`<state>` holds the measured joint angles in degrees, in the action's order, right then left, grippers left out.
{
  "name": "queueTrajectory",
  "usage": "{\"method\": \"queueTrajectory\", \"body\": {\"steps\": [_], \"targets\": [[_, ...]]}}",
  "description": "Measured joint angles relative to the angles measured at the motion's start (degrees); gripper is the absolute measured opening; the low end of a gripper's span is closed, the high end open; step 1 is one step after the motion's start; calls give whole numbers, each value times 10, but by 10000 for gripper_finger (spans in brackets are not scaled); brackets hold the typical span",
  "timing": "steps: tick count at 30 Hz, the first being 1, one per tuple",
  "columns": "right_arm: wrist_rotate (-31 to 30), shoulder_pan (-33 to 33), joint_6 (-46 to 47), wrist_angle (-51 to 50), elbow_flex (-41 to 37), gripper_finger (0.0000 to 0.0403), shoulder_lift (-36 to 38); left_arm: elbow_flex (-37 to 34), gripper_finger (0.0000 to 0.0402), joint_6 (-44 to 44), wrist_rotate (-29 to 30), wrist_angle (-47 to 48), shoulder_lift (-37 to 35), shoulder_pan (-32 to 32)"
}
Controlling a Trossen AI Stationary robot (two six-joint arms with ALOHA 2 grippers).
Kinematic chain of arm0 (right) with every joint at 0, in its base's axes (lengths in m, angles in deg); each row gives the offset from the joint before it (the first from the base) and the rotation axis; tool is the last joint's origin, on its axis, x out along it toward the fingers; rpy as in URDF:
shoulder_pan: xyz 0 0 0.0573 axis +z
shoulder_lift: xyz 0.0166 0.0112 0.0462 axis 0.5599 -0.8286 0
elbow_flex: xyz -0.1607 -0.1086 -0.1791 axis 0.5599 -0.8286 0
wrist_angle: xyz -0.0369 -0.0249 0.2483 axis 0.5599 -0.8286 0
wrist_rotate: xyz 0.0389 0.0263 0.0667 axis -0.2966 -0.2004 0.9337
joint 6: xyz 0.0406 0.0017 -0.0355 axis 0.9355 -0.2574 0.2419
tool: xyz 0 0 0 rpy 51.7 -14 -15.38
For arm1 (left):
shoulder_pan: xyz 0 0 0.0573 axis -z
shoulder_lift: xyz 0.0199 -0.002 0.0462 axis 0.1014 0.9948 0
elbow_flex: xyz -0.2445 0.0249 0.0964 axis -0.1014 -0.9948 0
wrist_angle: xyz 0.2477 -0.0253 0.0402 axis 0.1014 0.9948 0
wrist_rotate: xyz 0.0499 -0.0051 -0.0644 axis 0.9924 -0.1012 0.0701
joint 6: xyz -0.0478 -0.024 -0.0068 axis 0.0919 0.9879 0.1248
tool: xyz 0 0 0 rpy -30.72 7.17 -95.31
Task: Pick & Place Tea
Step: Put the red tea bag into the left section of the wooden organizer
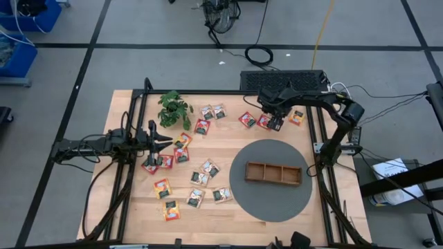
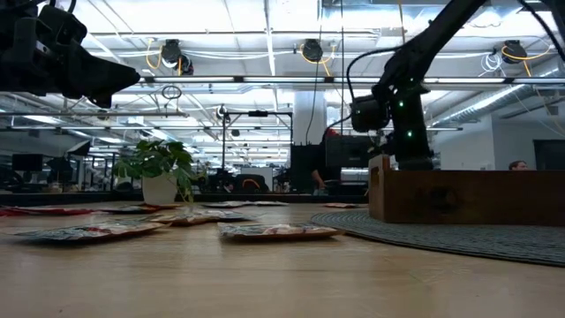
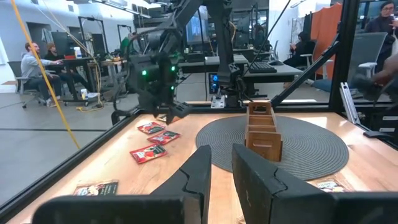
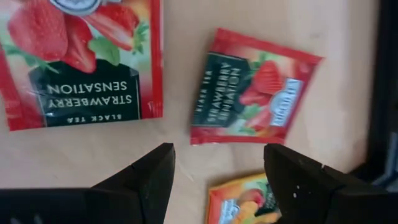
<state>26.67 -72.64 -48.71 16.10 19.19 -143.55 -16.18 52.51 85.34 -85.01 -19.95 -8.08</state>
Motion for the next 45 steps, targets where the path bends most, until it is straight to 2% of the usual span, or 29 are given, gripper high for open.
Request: {"method": "queueTrajectory", "body": {"steps": [6,23,29,42,45], "targets": [[-9,0,-16,1,1,228,-38,0,72,0,0,0,0,0],[-15,-4,-51,34,10,218,-37,0,72,0,0,0,0,0],[-14,-4,-56,34,10,172,-37,0,72,0,0,0,0,0],[-14,-4,-59,33,10,17,-37,0,72,0,0,0,0,0],[-14,-4,-59,33,10,4,-37,0,72,0,0,0,0,0]]}}
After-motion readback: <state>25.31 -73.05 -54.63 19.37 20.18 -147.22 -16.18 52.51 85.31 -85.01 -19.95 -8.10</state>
